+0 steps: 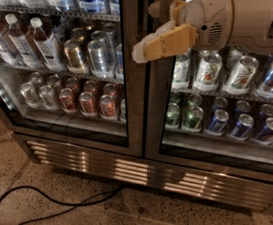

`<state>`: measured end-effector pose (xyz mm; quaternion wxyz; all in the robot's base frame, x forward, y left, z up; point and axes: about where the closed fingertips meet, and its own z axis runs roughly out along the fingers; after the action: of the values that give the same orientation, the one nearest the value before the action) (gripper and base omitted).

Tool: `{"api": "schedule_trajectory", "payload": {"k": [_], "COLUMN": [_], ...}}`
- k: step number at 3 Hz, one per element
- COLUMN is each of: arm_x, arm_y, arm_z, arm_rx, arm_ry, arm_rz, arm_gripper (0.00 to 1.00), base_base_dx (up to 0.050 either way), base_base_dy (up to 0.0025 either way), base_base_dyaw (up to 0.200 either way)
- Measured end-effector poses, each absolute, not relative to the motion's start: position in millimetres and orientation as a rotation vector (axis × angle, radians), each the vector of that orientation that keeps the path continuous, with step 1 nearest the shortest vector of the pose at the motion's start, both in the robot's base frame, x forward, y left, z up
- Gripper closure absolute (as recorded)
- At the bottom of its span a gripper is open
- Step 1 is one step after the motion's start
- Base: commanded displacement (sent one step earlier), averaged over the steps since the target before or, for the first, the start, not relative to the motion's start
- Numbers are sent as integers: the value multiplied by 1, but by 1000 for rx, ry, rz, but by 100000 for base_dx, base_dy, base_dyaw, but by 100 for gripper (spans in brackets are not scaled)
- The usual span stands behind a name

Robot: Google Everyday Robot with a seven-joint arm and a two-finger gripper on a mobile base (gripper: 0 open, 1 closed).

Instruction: Open right fridge door

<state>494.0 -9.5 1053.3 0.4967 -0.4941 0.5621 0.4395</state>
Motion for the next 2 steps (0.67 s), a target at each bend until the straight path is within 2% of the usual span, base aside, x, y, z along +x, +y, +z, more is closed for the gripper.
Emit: {"api": "schedule_trajectory", "payload": {"k": [1, 2], "arm_x": [494, 494], "arm_y": [-10, -9], "arm_z": [1053, 1053], "arm_rx": [-1197, -1197], "arm_ry": [1361, 1361], "arm_rz": [1065, 1065], "arm_gripper": [0, 19], "base_base_dx": [0, 0], "base_base_dy": [0, 0], "base_base_dyaw": [0, 0]}}
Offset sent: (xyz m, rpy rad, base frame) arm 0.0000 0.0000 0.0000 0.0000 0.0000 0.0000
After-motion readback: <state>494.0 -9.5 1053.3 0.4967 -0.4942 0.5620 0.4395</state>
